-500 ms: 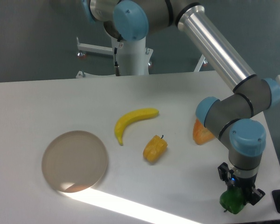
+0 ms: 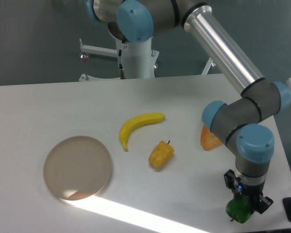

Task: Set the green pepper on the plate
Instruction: 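Lift the held green pepper with the gripper off the table edge, then carry the green pepper across the table and lower it onto the plate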

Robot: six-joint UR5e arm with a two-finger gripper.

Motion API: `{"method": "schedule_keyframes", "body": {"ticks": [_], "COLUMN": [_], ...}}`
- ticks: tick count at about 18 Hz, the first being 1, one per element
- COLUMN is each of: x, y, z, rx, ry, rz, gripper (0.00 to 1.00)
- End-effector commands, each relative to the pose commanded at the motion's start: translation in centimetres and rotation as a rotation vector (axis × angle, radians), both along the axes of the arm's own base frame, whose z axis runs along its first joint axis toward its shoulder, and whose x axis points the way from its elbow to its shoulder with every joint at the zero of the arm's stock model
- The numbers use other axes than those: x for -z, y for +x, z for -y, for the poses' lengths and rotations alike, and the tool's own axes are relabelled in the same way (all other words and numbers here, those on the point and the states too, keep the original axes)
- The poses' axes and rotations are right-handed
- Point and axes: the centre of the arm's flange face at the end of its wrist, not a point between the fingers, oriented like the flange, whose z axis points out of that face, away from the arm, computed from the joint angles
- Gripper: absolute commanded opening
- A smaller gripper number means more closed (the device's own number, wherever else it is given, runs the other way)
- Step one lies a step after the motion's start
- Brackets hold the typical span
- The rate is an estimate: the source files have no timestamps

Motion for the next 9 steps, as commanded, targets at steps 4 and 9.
{"method": "schedule_keyframes", "body": {"ticks": [4, 9], "x": [-1.4, -5.2], "y": [2.7, 8.7], "z": [0.6, 0.0], "rx": [-0.012, -0.067], "ry": [-0.002, 0.0], "rz": [0.048, 0.206], "gripper": [0.35, 0.35]}}
